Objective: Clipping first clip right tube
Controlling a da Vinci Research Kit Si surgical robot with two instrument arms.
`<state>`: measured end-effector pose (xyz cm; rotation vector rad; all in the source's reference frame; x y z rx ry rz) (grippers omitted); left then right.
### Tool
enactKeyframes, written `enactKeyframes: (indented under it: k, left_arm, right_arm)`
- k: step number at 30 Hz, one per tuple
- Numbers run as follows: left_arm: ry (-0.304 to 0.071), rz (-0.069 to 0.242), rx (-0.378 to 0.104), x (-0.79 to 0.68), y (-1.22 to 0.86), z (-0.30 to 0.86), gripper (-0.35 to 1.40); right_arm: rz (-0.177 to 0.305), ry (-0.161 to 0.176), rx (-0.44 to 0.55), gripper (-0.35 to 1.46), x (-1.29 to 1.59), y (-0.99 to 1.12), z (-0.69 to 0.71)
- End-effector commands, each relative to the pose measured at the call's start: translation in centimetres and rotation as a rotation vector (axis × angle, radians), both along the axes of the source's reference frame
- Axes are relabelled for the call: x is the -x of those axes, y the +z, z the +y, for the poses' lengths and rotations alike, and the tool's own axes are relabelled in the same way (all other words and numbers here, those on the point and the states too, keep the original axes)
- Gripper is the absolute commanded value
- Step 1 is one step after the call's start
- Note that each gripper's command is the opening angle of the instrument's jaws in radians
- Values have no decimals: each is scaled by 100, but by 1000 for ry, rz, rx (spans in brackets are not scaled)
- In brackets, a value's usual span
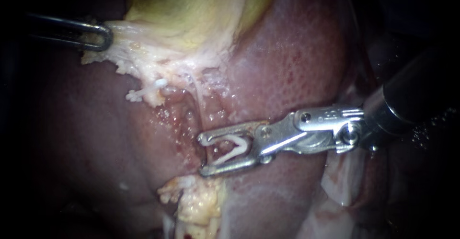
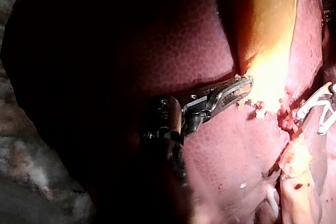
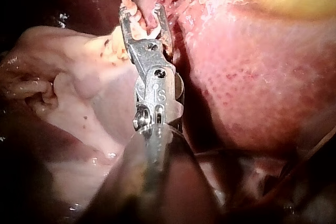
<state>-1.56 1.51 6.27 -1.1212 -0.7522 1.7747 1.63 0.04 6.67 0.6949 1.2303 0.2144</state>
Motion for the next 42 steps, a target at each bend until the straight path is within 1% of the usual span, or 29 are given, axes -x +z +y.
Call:
enactKeyframes:
  k: [1,6,13,16,21,25,28,33,39,42]
  left_arm:
    - [0,0,0,0,0,0,-35]
    - [0,0,0,0,0,0,-35]
    - [0,0,0,-1,1,1,-35]
    - [0,0,0,-1,1,1,-35]
    - [1,-1,0,-1,1,1,-35]
    - [1,-1,0,-2,1,1,-35]
    - [1,-1,0,-2,1,1,-35]
    - [1,-1,0,-2,1,0,-35]
    - [0,-1,0,-1,1,0,-35]
    - [1,-1,0,-2,1,0,-35]
  right_arm:
    - [0,0,0,30,0,0,0]
    - [1,-2,0,32,4,0,-1]
    - [-5,-4,-22,38,17,2,1]
    - [-9,-1,-31,40,23,6,2]
    - [-20,3,-43,44,28,22,0]
    - [-28,6,-50,46,27,38,-5]
    - [-32,9,-51,47,25,46,-6]
    - [-40,17,-57,48,18,56,-5]
    - [-48,25,-62,49,9,65,-7]
    - [-42,31,-63,49,5,67,-7]
